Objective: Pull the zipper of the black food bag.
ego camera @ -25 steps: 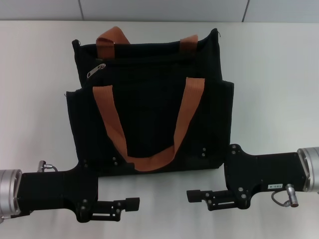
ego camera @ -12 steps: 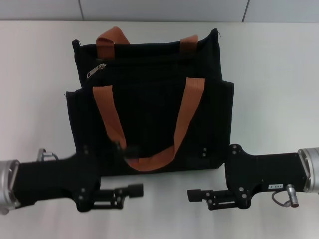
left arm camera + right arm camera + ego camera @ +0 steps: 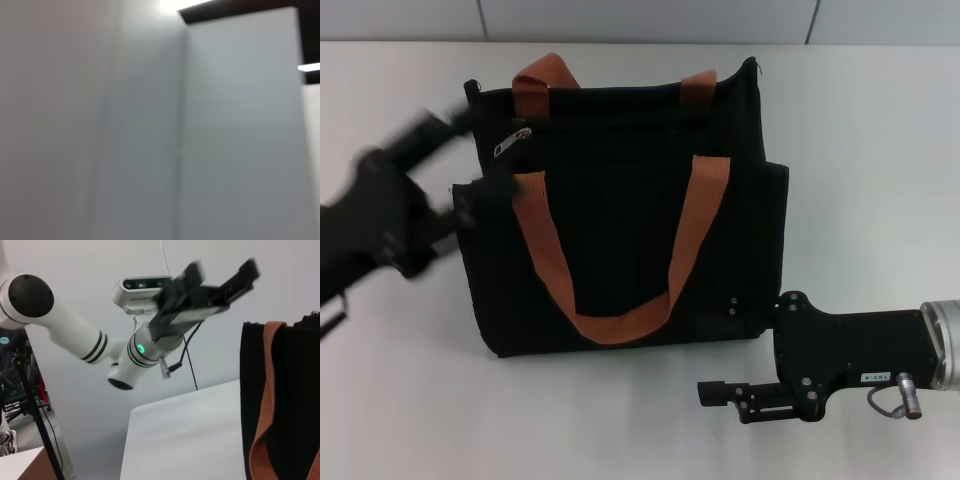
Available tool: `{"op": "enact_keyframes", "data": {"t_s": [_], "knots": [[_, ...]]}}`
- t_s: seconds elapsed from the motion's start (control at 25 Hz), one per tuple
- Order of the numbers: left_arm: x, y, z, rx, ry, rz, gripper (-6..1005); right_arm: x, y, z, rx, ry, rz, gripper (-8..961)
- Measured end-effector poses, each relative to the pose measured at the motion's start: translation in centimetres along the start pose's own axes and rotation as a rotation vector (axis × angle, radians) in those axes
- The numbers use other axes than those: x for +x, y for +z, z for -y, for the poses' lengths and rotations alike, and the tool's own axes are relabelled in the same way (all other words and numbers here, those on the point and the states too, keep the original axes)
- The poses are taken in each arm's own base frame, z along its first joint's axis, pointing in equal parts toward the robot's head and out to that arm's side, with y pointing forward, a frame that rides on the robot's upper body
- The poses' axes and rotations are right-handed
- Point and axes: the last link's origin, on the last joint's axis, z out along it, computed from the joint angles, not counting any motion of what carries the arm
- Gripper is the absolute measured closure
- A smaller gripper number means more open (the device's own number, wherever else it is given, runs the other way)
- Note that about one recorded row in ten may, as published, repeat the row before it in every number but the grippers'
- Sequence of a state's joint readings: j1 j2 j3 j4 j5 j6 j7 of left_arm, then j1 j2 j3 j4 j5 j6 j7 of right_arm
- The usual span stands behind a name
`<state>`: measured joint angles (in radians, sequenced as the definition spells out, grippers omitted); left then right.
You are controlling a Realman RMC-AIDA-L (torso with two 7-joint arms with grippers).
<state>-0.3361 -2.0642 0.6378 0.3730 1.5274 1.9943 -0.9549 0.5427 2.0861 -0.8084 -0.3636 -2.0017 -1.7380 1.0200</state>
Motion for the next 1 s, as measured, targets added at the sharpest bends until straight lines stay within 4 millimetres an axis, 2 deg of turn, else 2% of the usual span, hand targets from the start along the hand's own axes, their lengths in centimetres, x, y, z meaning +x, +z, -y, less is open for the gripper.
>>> {"op": "enact_keyframes", "data": {"t_s": [0.08, 0.12, 0.16, 0.2, 0.28, 0.36, 0.44, 0.52, 0.6, 0.64, 0.72, 0.96, 1.0], "knots": [[0.5, -1.7, 0.9, 0.156, 0.05, -0.059, 235, 0.0, 0.0, 0.0, 0.001, 0.001, 0.0, 249], [0.6, -2.8, 1.3, 0.238, 0.069, -0.061, 236, 0.0, 0.0, 0.0, 0.001, 0.002, 0.0, 249], [0.6, -2.8, 1.3, 0.238, 0.069, -0.061, 236, 0.1, 0.0, 0.0, 0.001, 0.002, 0.0, 249], [0.5, -4.1, 2.0, 0.324, 0.081, -0.035, 237, 0.1, 0.0, -0.1, 0.002, 0.003, 0.0, 249], [0.3, -5.0, 2.6, 0.379, 0.081, 0.006, 238, 0.1, -0.1, -0.1, 0.002, 0.003, 0.0, 249], [0.3, -5.0, 2.6, 0.379, 0.081, 0.006, 239, 0.1, -0.1, -0.1, 0.002, 0.003, 0.001, 249], [-0.4, -6.9, 3.6, 0.413, 0.07, 0.167, 240, 0.1, -0.1, -0.1, 0.002, 0.003, 0.001, 249], [-0.8, -7.2, 3.6, 0.397, 0.065, 0.231, 241, 0.1, -0.1, -0.1, 0.002, 0.003, 0.001, 249], [-0.8, -7.2, 3.6, 0.397, 0.065, 0.231, 243, 0.1, -0.1, -0.1, 0.002, 0.003, 0.0, 249], [-1.2, -7.4, 3.7, 0.369, 0.058, 0.294, 243, 0.1, -0.1, -0.1, 0.002, 0.002, 0.0, 249], [-2.0, -6.5, 3.7, 0.286, 0.059, 0.377, 244, 0.0, 0.0, 0.0, 0.001, 0.0, 0.0, 249], [-2.9, -4.8, 4.4, 0.247, 0.096, 0.425, 248, 0.0, 0.0, 0.0, 0.001, 0.002, 0.0, 249], [-3.1, -4.3, 5.1, 0.259, 0.115, 0.442, 248, 0.1, 0.0, -0.1, 0.001, 0.005, 0.001, 249]]}}
